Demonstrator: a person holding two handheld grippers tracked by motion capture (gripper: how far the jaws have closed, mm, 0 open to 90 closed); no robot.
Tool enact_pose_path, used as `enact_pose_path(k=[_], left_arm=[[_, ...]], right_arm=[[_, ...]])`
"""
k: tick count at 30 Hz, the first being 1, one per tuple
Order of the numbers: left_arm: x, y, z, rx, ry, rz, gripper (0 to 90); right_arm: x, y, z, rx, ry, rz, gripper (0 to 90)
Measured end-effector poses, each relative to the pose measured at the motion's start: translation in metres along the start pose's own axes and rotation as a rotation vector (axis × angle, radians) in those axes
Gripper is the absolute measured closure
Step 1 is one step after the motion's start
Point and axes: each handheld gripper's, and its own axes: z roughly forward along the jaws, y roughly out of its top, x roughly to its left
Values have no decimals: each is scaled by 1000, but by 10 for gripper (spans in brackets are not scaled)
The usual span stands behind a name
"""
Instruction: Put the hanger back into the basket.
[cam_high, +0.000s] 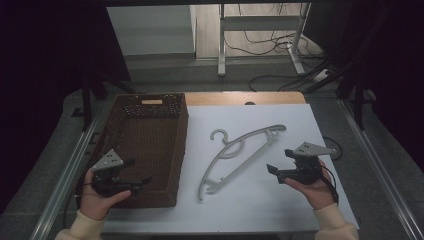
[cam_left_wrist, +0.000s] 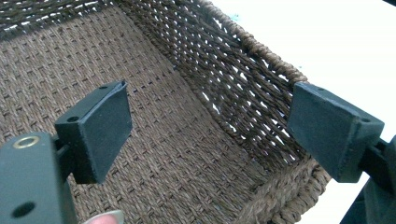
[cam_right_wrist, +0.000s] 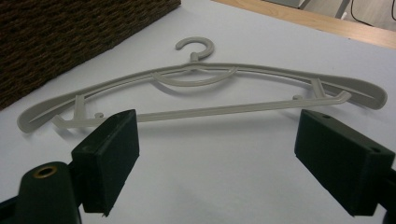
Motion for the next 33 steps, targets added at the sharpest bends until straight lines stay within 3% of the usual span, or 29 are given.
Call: enact_pose_path(k=[33], left_arm=[[2, 0, -5, -7, 5, -7, 142]], right_arm=[[7, 6, 12, 57, -4, 27, 167]])
